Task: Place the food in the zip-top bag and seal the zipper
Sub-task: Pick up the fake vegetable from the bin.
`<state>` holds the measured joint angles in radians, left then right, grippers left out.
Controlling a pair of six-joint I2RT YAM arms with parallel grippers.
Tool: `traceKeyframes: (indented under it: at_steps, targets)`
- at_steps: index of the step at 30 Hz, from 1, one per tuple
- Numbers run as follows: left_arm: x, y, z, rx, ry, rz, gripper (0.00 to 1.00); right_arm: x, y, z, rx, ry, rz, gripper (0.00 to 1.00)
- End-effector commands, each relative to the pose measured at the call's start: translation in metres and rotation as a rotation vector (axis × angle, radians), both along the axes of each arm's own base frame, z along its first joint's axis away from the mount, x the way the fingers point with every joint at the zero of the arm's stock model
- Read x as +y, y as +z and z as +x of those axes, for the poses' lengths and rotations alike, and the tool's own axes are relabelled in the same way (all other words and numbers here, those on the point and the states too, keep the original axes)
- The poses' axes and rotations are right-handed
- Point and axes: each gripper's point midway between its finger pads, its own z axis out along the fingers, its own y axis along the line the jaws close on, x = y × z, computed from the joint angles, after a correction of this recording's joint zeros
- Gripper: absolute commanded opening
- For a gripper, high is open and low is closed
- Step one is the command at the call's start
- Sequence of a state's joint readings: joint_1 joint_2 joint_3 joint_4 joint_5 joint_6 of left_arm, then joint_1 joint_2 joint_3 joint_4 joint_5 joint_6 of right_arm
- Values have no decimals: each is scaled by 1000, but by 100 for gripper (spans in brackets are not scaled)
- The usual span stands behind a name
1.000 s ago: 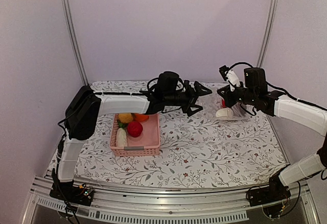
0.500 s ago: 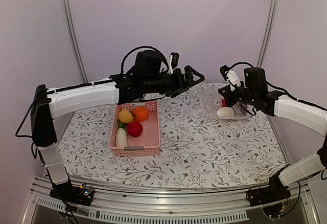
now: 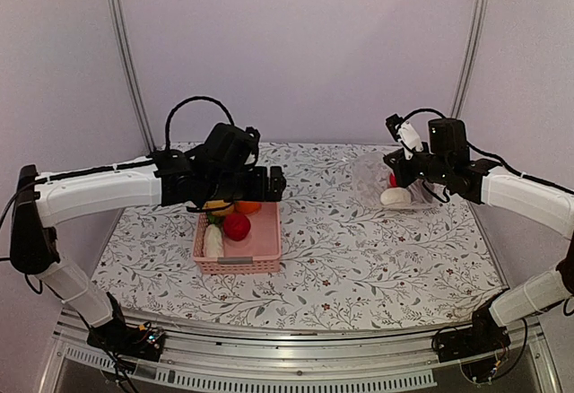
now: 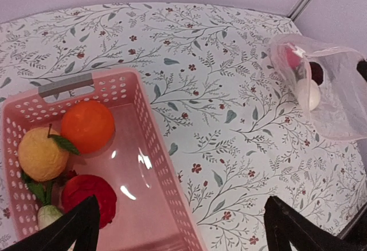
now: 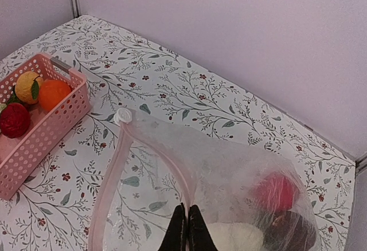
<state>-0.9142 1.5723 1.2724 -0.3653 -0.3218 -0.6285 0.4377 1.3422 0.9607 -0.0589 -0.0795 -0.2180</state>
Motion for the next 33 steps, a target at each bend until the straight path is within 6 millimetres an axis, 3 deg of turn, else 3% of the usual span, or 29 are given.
traceKeyframes:
  at_steps: [1,10,18,27,33]
  targets:
    - [58,-21,-13,31,115,150,100,-2,-3,2,-6,-13,-12,0]
    - [107,-81,-43,204,273,254,98,-1,-10,3,9,-6,-20,0]
    - [115,-119,-55,328,340,308,85,-2,-8,3,1,-9,-24,0]
    - [131,-139,-58,366,413,417,77,-1,-8,3,2,-6,-25,0]
    - [128,-153,-58,400,406,464,75,-2,-8,3,0,-10,-25,0]
